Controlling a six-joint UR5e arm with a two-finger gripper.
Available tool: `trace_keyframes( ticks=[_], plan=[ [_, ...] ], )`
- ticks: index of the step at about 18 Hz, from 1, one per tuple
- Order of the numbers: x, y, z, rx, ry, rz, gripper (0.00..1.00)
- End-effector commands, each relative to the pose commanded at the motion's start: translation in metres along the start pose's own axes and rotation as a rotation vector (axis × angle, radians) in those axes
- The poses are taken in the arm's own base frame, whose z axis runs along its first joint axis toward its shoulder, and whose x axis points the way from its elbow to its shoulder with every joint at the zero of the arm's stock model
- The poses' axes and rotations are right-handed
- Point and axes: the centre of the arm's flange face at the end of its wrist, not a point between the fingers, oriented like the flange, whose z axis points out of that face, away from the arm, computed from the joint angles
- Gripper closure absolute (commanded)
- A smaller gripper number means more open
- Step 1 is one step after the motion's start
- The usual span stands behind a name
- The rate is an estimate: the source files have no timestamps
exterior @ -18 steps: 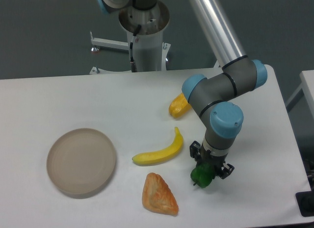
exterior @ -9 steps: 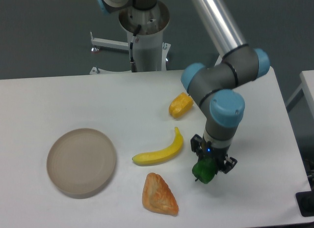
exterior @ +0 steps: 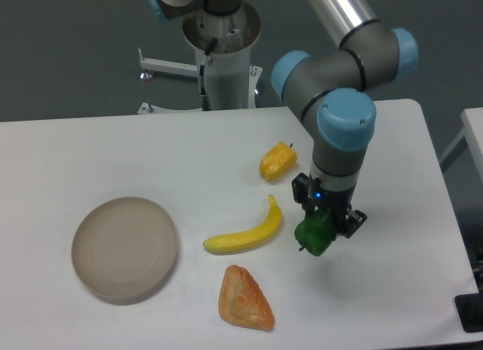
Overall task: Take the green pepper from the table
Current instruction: 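Lift the green bell pepper up off the table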
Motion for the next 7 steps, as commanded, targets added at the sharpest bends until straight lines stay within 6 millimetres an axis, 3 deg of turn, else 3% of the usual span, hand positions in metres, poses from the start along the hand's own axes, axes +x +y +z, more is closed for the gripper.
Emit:
trace_keyframes(
  ticks=[2,7],
  plan=[
    [-0.0053,0.0004,-0.0098,-0.012,-0.026,0.005,0.60],
    [-0.0020,0.0015,-0.0123,-0.043,-0.038,0.009,0.60]
  ],
)
